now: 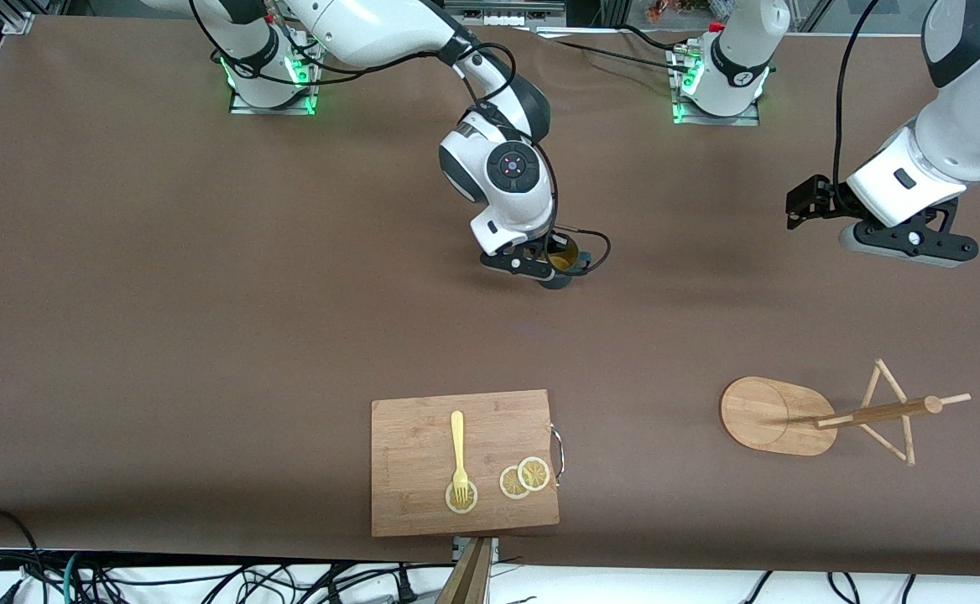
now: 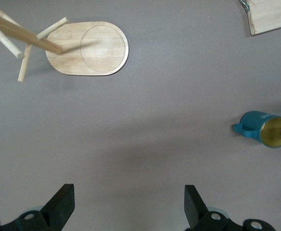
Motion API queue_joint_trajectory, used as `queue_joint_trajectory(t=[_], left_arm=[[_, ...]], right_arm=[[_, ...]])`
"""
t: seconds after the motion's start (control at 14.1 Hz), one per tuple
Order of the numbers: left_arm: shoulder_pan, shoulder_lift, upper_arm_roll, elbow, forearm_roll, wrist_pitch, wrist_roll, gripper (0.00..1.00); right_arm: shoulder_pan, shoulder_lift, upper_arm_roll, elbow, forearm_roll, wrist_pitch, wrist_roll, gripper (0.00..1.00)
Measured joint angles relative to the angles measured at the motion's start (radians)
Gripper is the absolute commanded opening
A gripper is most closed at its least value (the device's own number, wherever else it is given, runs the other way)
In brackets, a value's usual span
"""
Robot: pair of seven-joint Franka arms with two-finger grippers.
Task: Pass cup and hang on rack
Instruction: 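Lower the mug, open the right gripper while the left gripper approaches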
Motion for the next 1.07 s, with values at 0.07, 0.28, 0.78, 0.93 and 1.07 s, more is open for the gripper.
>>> queue_joint_trajectory(t=[0.07,0.28,0.78,0.93,1.07], left_arm=[[-0.001,0.001,-0.002,0.000,0.000,-0.005,0.026,1.00],[-0.001,0.007,-0.008,-0.001,0.000,-0.042,0.070,1.00],[0.048,0.019,-0.015,-0.029,-0.033,-0.096,0.377,1.00],[0.124,0.029,-0.013,-0.044,-0.066,-0.096,0.553,1.00],[0.211,0.056,-0.011,-0.050,-0.090,-0.093,0.771,1.00]], right_arm=[[0.001,0.001,0.000,0.006,0.000,0.000,0.000,1.00],[0.000,0.001,-0.002,0.063,0.000,-0.059,-0.001,1.00],[-0.074,-0.036,-0.062,0.199,-0.003,-0.355,-0.276,1.00],[-0.123,-0.055,-0.089,0.201,-0.012,-0.416,-0.409,1.00],[-0.152,-0.082,-0.134,0.204,-0.020,-0.447,-0.534,1.00]])
